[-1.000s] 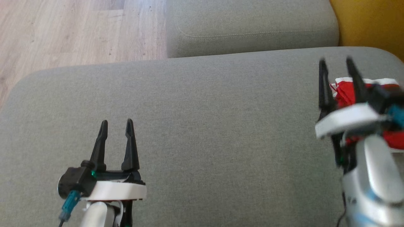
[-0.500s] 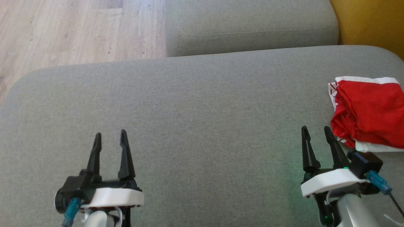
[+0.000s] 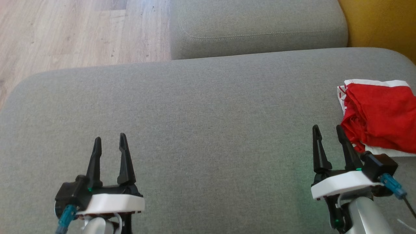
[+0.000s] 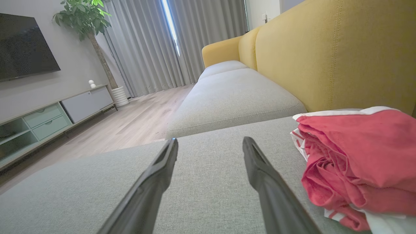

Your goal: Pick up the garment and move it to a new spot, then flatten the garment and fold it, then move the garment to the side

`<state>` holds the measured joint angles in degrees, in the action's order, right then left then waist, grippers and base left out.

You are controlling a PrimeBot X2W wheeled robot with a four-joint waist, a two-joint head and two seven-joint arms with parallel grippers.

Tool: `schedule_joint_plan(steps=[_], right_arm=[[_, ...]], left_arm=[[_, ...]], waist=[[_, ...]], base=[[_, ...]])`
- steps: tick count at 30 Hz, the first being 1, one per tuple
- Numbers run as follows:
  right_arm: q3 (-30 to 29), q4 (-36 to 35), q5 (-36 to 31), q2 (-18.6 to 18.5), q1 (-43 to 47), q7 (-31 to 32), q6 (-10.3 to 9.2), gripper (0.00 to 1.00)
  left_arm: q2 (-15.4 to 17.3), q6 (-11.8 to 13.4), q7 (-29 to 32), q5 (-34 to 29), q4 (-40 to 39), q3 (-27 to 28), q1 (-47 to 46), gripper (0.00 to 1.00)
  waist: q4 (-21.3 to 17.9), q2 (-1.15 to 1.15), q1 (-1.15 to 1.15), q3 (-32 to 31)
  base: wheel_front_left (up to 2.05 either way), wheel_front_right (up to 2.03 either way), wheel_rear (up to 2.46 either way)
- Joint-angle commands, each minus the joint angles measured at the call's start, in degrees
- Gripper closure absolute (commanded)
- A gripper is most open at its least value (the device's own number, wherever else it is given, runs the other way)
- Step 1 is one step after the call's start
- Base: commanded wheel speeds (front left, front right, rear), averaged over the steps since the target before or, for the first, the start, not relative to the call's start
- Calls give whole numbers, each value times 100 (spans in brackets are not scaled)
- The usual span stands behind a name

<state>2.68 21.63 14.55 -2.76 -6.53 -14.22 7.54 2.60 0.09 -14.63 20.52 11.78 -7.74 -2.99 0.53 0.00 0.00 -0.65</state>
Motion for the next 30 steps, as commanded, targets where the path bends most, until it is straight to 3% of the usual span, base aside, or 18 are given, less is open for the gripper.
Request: schedule_joint_plan(steps=[1, 8, 9, 13, 30], right_arm=[[158, -217, -17, -12, -205, -77, -5, 0], [185, -226, 8, -12, -207, -77, -5, 0], [41, -32, 2, 0, 1, 0, 0, 100], [44, 241, 56, 9, 130, 26, 0, 100], [-80, 110, 1050, 6, 120, 290, -1, 100]], left_arm=[[28, -24, -37, 36, -184, 202, -95, 0], [28, -45, -37, 219, -91, 221, -77, 0], [0, -18, 0, 221, 78, 26, 9, 100], [-7, -16, 28, 265, 372, 28, 98, 100], [-3, -112, 297, 1154, 355, 207, 44, 100]], waist=[[-5, 0, 0, -2], [-17, 0, 0, -3], [-17, 0, 0, -3], [-18, 0, 0, -3], [-22, 0, 0, 8]], base=[[0, 0, 0], [0, 0, 0], [0, 0, 0], [0, 0, 0], [0, 0, 0]])
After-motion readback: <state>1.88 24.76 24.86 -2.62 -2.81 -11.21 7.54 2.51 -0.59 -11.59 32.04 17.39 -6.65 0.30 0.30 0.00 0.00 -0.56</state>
